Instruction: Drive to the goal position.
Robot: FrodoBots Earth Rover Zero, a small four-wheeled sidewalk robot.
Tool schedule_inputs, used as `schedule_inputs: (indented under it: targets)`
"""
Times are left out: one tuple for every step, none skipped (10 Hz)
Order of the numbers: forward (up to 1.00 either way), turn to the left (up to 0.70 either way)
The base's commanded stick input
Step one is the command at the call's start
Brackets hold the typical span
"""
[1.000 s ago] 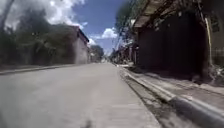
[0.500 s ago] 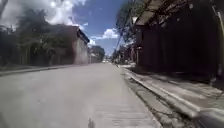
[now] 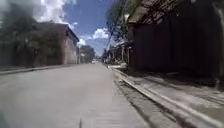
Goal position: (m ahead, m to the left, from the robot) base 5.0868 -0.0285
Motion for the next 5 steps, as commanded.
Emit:
schedule_inputs:
  targets:
    - [1.0,0.0]
    - [1.0,0.0]
    - [1.0,0.36]
    - [1.0,0.4]
    - [1.0,0.38]
